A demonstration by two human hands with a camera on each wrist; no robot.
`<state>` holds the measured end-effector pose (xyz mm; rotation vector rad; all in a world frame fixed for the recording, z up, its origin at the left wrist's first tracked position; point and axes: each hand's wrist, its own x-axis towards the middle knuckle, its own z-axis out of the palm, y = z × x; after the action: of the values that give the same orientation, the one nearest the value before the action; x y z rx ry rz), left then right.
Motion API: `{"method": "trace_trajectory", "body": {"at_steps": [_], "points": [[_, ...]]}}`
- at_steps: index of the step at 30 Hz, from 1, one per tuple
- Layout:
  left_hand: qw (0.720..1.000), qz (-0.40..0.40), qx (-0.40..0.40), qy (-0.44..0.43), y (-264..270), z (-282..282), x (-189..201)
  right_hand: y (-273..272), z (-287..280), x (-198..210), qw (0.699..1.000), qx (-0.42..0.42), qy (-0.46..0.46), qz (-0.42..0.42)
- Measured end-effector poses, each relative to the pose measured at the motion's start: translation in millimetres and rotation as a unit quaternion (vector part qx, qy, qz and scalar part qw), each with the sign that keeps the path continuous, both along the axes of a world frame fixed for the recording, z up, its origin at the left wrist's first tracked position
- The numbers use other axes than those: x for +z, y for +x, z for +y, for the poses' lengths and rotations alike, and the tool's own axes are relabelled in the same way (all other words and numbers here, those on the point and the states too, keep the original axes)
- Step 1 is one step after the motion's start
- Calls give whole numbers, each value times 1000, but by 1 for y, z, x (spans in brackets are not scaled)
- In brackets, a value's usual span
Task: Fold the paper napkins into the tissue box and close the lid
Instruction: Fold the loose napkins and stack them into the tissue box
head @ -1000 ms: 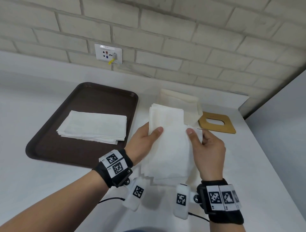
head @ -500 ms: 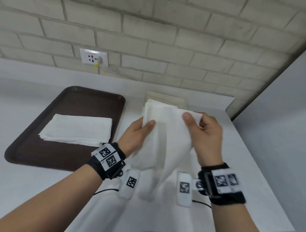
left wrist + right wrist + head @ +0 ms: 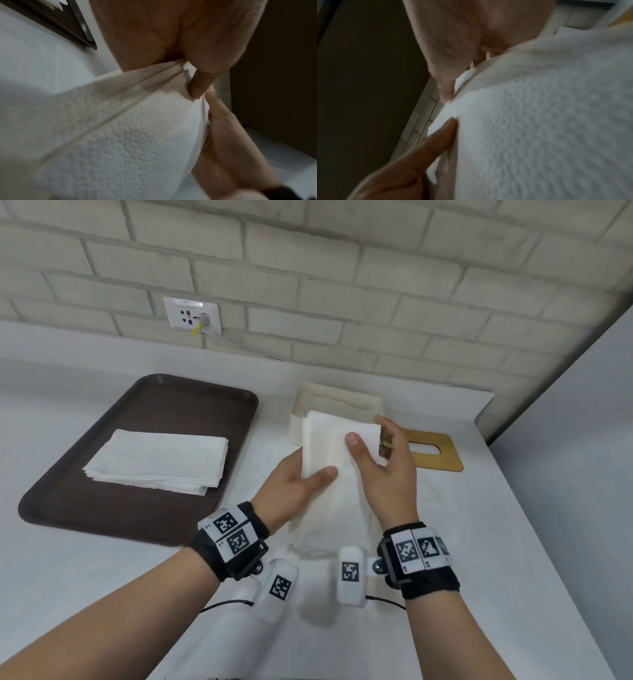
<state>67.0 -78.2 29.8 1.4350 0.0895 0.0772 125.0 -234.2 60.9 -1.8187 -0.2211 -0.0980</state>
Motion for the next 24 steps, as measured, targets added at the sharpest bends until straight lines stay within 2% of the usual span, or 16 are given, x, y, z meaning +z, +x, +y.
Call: {"method": "trace_trajectory", "body": {"at_steps": [2, 4, 10, 16, 18, 21, 24], "points": [[1000, -11, 13, -9, 1, -1, 2, -4, -12, -10, 993, 70, 52, 76], [999, -19, 39, -20, 3, -1, 2, -10, -21, -23, 983, 136, 53, 115], [992, -19, 111, -61, 12, -1, 0, -29, -26, -55, 969, 204, -58, 124], [996, -45, 72, -16, 19, 8, -1, -31, -45, -60, 924, 282, -201, 159], [998, -65, 25, -6, 21, 11, -2, -27, -48, -51, 941, 272, -149, 132], [996, -64, -50, 27, 20, 11, -4, -19, -40, -38, 976, 196, 1, 97], [994, -53, -68, 65, 21, 5, -11, -14, -21, -34, 987, 134, 50, 71]]}}
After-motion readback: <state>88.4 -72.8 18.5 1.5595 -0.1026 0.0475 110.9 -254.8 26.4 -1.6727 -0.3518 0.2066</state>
